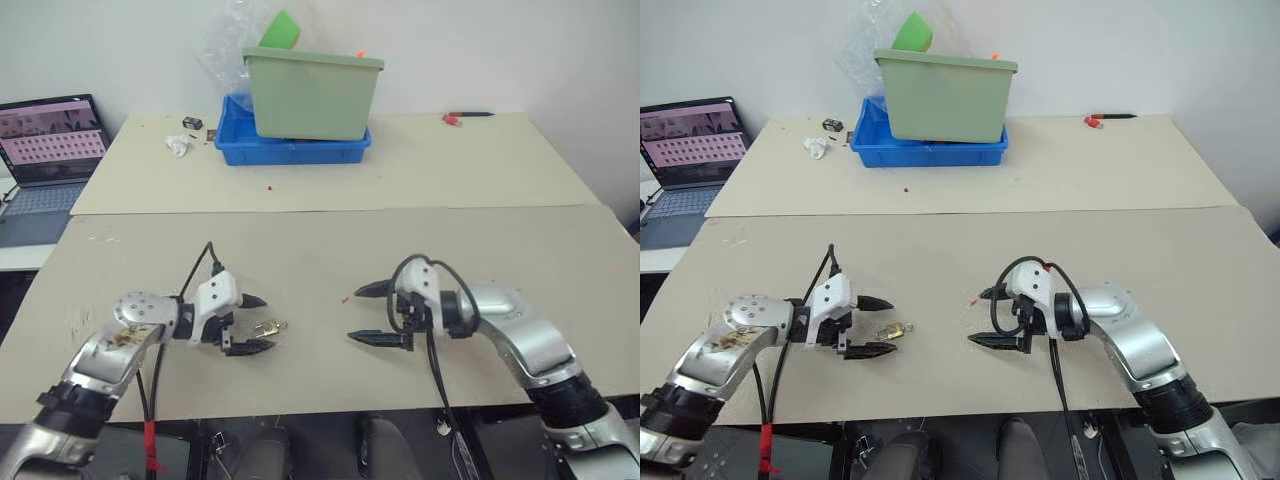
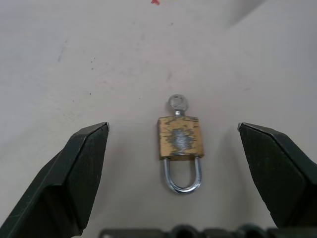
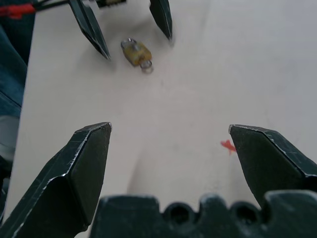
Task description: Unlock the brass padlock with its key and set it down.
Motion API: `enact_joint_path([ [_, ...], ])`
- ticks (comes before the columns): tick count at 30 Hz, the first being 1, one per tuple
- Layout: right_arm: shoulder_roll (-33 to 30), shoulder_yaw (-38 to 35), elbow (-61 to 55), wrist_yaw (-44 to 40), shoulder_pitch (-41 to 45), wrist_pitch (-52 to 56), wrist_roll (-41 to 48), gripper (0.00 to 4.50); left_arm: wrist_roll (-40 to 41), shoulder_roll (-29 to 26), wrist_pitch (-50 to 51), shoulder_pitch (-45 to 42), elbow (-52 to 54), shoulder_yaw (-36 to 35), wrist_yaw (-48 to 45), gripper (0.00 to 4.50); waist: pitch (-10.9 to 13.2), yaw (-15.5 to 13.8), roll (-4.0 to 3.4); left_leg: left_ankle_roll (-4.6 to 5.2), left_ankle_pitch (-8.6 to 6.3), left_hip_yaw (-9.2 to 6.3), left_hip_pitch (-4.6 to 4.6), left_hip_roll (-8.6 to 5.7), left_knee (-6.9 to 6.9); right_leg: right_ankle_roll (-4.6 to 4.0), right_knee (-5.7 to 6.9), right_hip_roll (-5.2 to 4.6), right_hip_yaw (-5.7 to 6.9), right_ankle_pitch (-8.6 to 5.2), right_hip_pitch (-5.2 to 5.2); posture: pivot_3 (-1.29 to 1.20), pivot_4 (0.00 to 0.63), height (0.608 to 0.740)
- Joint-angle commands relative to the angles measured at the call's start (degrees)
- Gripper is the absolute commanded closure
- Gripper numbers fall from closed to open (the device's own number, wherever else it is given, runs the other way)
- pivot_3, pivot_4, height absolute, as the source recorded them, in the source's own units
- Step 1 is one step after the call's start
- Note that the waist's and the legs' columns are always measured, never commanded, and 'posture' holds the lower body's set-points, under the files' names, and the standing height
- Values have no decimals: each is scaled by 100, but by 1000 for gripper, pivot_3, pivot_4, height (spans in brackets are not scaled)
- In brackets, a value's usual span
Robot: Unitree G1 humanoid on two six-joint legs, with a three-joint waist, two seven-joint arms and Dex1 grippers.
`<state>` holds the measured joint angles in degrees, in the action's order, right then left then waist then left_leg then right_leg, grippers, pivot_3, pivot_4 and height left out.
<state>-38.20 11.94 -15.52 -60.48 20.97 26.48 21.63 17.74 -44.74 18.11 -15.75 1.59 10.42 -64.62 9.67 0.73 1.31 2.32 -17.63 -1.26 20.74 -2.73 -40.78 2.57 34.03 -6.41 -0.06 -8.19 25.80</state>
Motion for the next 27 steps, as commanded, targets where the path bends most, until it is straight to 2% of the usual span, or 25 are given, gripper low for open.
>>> enact_joint_path([
  [1, -19, -279, -512, 147, -72, 216, 240, 0, -246, 51, -125, -99, -86, 74, -9, 39, -1, -6, 0, 0, 0, -1, 0, 2, 0, 0, 0, 0, 1, 0, 0, 0, 150, 732],
  [6, -18, -339, -637, 264, -123, 326, 291, 0, -306, 68, -12, 7, 58, 90, -32, 39, -1, -6, 1, 0, 0, 0, -1, 1, -1, 0, 1, -2, 0, 0, -1, 0, 150, 732],
  [9, -17, -354, -664, 300, -117, 356, 321, 0, -345, 45, 49, 9, 57, 101, -32, 750, -1, -5, 0, 0, 0, -1, -2, 2, 0, 0, 2, -2, 0, 0, -1, 0, 150, 732],
  [17, 10, -384, -677, 344, -59, 368, 374, 0, -326, 59, 215, -32, 99, 60, -1, 3553, -1, -1, 0, 2, -1, 0, -2, 2, 0, 1, 1, -2, 0, -1, 0, 0, 150, 732],
  [18, 13, -385, -669, 347, -51, 362, 370, 0, -341, 69, 212, -39, 96, 61, 12, 3665, -1, -1, 1, 2, -1, 0, -2, 2, 0, 1, 1, -2, 0, -1, 0, 0, 150, 732],
  [24, 57, -305, -670, 392, -12, 367, 312, 0, -464, 169, 91, -58, 175, 49, 208, 3665, -1, -6, 0, 2, -1, 0, -2, 1, 0, 1, 1, -2, 0, 0, -1, 0, 150, 732],
  [27, 72, -257, -672, 403, -8, 371, 278, 0, -772, 230, -556, -214, 430, -104, 517, 3665, -1, -34, 1, 2, -1, -1, -1, 1, -1, 1, 1, -2, 0, 0, -2, 0, 150, 732],
])
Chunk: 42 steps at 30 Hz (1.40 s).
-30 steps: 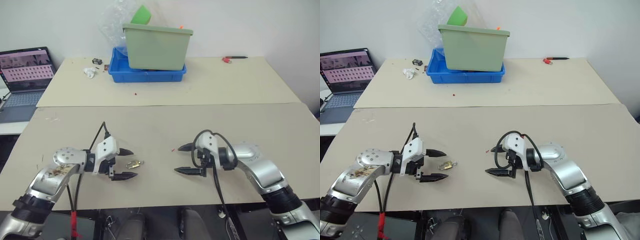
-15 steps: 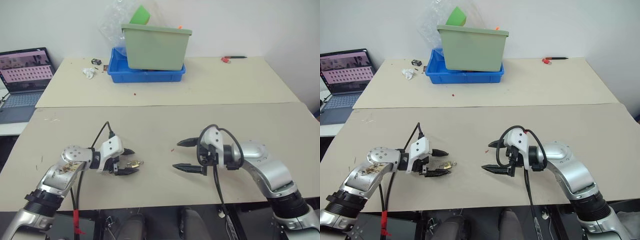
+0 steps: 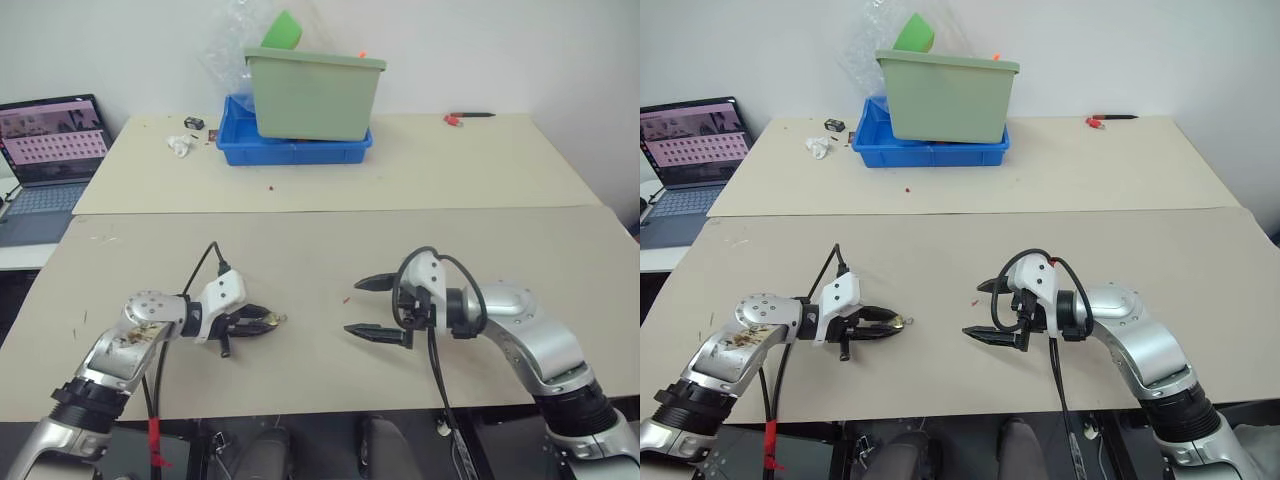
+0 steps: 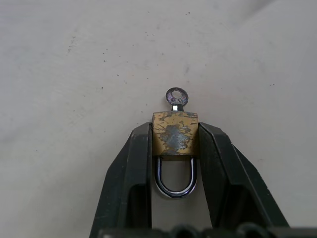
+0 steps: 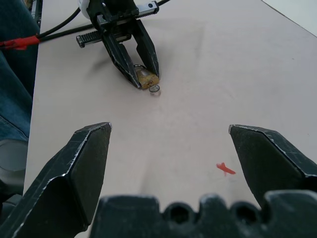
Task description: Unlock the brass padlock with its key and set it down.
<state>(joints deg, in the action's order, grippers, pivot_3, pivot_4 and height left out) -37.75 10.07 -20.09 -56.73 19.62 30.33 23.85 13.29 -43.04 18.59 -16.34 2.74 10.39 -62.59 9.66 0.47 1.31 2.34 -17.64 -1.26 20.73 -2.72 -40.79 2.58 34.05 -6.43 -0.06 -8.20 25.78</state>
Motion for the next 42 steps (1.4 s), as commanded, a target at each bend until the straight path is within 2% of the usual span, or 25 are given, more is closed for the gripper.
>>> enact_joint_path([
  [1, 50, -66, -206, 51, 141, 4, 58, 0, -476, 70, -975, -248, 407, -172, 436, 3665, 0, -13, 1, 0, 0, 0, 1, 0, 0, 0, 0, 0, 0, 0, 1, 0, 150, 732],
  [4, 236, -153, -69, 353, 314, 335, 146, 0, -1140, 68, -2036, -519, 564, -355, 1069, 3665, 3, -37, 5, -3, 2, -1, 15, 1, -1, -3, -2, 0, 1, 2, 15, 0, 150, 732],
  [9, 690, -766, 411, 826, 924, 1057, 738, 0, -2906, -138, -4531, -45, 648, -621, 2663, 3665, 1, 10, 3, -12, 6, 8, 35, 2, 4, -16, -5, -4, -7, 22, 45, 0, 150, 732],
  [13, 831, -1081, 774, 1102, 1355, 1561, 1044, 0, -3668, -101, -5174, 221, 351, -730, 3514, 3665, 2, -1, 3, -9, 4, 7, 38, 2, 8, -16, -8, -4, -3, 22, 47, 0, 150, 732],
  [15, 878, -1164, 923, 1237, 1525, 1850, 1156, 0, -3915, 9, -5195, 201, 339, -727, 3806, 3665, 2, -24, 2, -7, 3, 4, 40, 3, 7, -15, -7, -4, 3, 22, 47, 0, 150, 732],
  [20, 880, -825, 823, 1255, 1517, 2002, 1052, 0, -4186, 255, -5108, 150, 504, -701, 4150, 3665, 2, -59, 2, -7, 3, 4, 42, 1, 5, -13, -5, -4, 8, 23, 45, 0, 150, 732],
  [26, 1323, -323, 935, 1572, 1643, 2000, 783, 0, -4405, 467, -5127, 238, 709, -507, 4275, 3665, 1, 4, 2, -7, 3, 5, 42, 1, 5, -12, -3, -4, 7, 24, 47, 0, 150, 732],
  [40, 1412, -381, 983, 1428, 1963, 2186, 1033, 0, -4394, 548, -5101, 43, 595, -258, 4183, 3665, 2, 23, 1, -7, 4, 3, 42, 0, 5, -12, -1, -3, 8, 24, 47, 0, 150, 732],
  [42, 1428, -383, 959, 1433, 1968, 2227, 1064, 515, -4381, 552, -5087, 41, 592, -247, 4179, 3665, 1, 23, 1, -7, 4, 3, 42, 0, 5, -12, -1, -3, 8, 24, 47, 0, 150, 732],
])
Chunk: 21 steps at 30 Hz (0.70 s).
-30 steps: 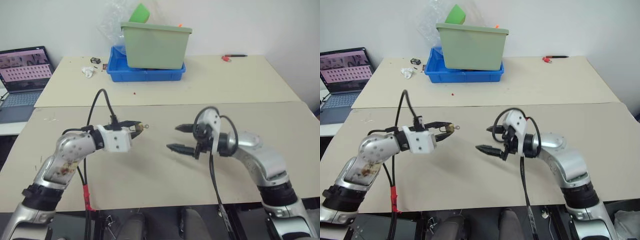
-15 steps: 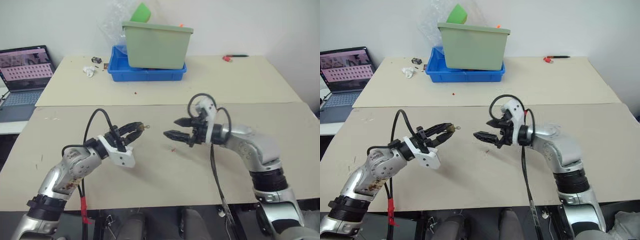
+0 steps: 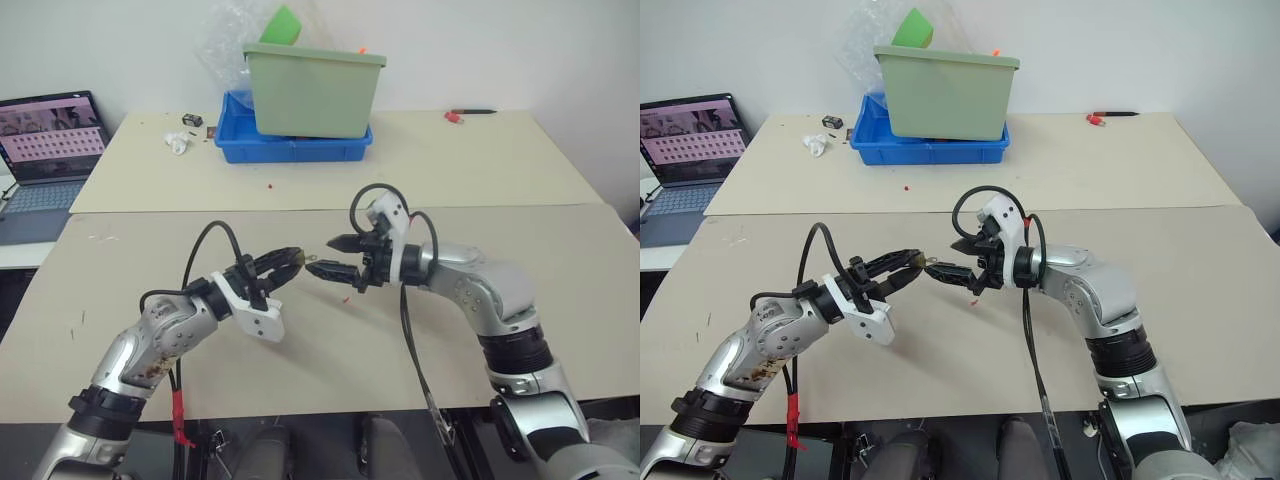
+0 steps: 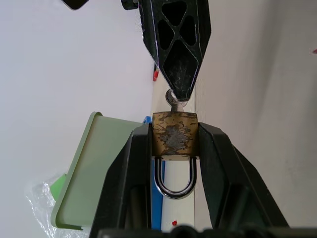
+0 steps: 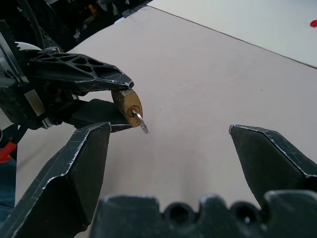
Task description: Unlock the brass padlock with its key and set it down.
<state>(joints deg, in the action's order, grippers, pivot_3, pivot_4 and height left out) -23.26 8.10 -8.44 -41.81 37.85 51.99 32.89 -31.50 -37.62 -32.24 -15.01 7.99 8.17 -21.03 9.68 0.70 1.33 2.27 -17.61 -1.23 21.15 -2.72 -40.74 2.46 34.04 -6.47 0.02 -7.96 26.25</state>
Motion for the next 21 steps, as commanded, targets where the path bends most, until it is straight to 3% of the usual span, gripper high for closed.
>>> enact_joint_path([
  [1, -17, -185, -220, -60, 143, 77, 169, 710, 103, 11, -3, -93, 67, -19, 19, 3665, 0, 4, 0, 0, 0, 0, 0, 0, 0, 0, 0, 0, 0, 0, 0, 0, 150, 732],
  [12, 29, -219, -323, 9, 134, 209, 338, 4453, 150, 15, 49, -92, 99, 8, -29, 3665, 0, 8, 0, 0, 0, 0, 0, 0, 0, 0, 0, 0, 0, 0, 0, 0, 150, 732],
  [21, 382, -300, -288, 328, 169, 581, 600, 4453, 160, 6, 29, -101, 127, 27, -37, 3665, 0, 13, 0, 0, 0, 0, 0, 1, 0, 0, 1, 1, 0, 0, 1, 0, 150, 732],
])
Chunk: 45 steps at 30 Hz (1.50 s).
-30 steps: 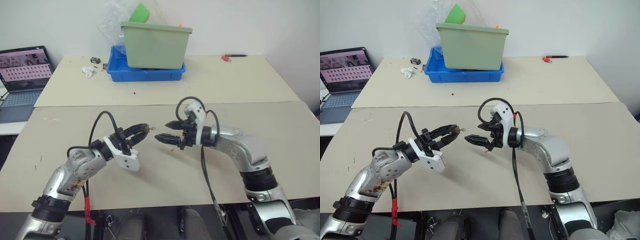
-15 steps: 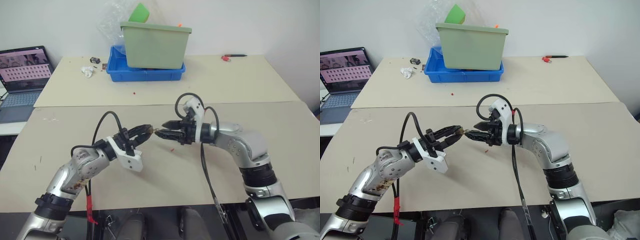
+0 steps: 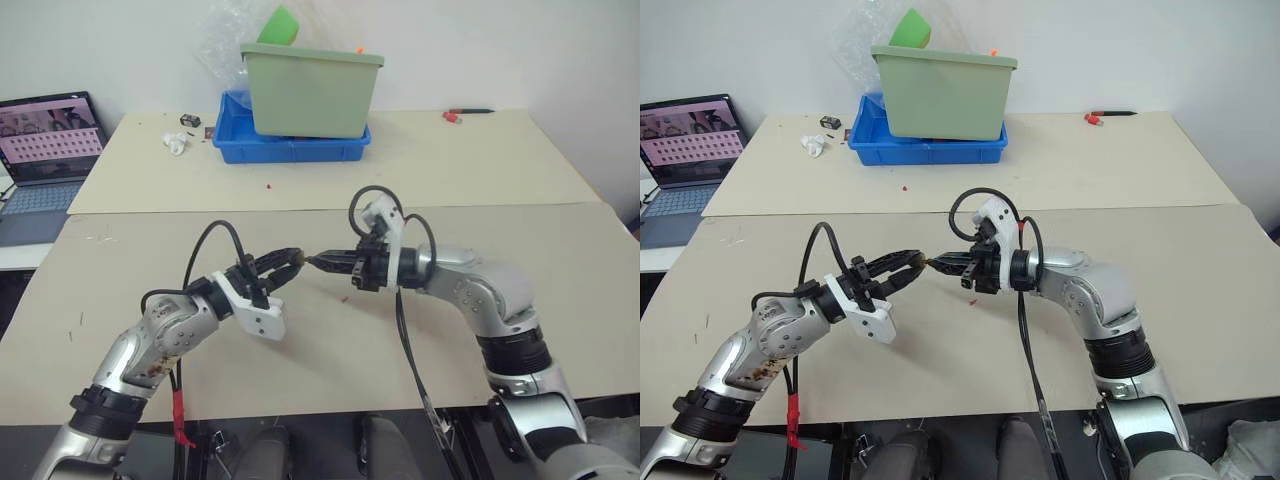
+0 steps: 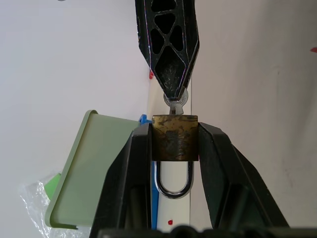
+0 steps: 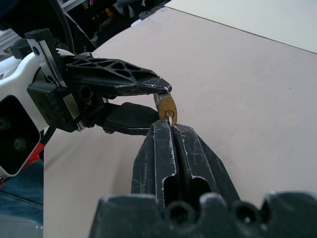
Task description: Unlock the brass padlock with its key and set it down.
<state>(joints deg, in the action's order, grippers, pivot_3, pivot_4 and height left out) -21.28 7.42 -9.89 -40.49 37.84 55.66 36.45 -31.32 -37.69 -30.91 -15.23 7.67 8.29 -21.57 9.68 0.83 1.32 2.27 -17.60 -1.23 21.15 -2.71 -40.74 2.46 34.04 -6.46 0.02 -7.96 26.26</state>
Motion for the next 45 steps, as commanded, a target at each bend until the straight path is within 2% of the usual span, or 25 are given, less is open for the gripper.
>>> enact_joint_path([
  [1, 277, -321, -67, 323, 212, 387, 312, 4453, 145, 17, -112, -79, 157, 16, 18, 3665, 0, -2, 0, 0, 0, 0, 0, 0, 0, 0, 0, 0, 0, 0, 0, 0, 150, 732],
  [4, 702, -996, 742, 946, 616, 1326, 611, 4453, 138, 42, -123, -80, 152, 29, 19, 3665, 0, 13, -1, -1, 0, 0, -1, 0, -1, 0, 2, 0, -2, 0, 0, 0, 150, 732],
  [10, 965, -1904, 1783, 1447, 1272, 2427, 976, 4453, 138, 82, -123, -80, 138, 46, 28, 3665, -1, -1, -3, -1, 1, -2, 2, 0, 1, -2, 7, 0, 1, 2, 2, 0, 150, 732],
  [13, 951, -2018, 1911, 1533, 1416, 2544, 983, 4453, 141, 100, -123, -90, 127, 47, 27, 3665, -2, -2, -3, 0, 0, -3, 4, 0, 2, 0, 7, 0, 1, 3, 2, 0, 150, 732],
  [20, 887, -1676, 1348, 1426, 1243, 2163, 829, 4453, 164, 119, -102, -68, 138, 32, 1, 3665, -2, 12, -4, 3, -2, -3, 7, -1, 2, 3, 8, 1, 3, 4, 2, 0, 150, 732],
  [22, 871, -1650, 1190, 1411, 1159, 2103, 824, 3839, 176, 122, -91, -59, 151, 30, -10, 3665, -2, 13, -4, 3, -2, -3, 7, -1, 2, 3, 8, 1, 3, 4, 2, 0, 150, 732],
  [23, 864, -1644, 1118, 1387, 1128, 2117, 856, 3687, 176, 122, -90, -57, 156, 29, -11, 3665, -2, 13, -5, 3, -2, -3, 7, -1, 2, 4, 8, 1, 4, 4, 2, 0, 150, 732],
  [31, 460, -1446, 791, 1004, 1036, 1806, 815, 781, 224, 107, -56, -43, 164, 30, -44, 3665, -2, 12, -5, 3, -2, -2, 7, -2, 2, 5, 6, 1, 4, 5, 1, 0, 150, 732],
  [32, 379, -1427, 754, 937, 1018, 1749, 799, 531, 228, 104, -54, -41, 167, 30, -48, 3665, -2, 13, -4, 3, -2, -2, 7, -2, 2, 5, 5, 1, 4, 5, 1, 0, 150, 732],
  [38, 70, -1035, 305, 694, 824, 1617, 772, 531, 241, 101, -43, -43, 179, 20, -66, 3665, -2, 12, -4, 4, -2, -2, 7, -1, 2, 5, 5, 1, 3, 5, 1, 0, 150, 732],
  [45, 336, -611, -26, 884, 465, 1647, 743, 531, 234, 118, -14, -47, 188, 30, -91, 3665, -2, 12, -4, 4, -2, -1, 7, 0, 1, 5, 3, 0, 3, 5, 1, 0, 150, 732],
])
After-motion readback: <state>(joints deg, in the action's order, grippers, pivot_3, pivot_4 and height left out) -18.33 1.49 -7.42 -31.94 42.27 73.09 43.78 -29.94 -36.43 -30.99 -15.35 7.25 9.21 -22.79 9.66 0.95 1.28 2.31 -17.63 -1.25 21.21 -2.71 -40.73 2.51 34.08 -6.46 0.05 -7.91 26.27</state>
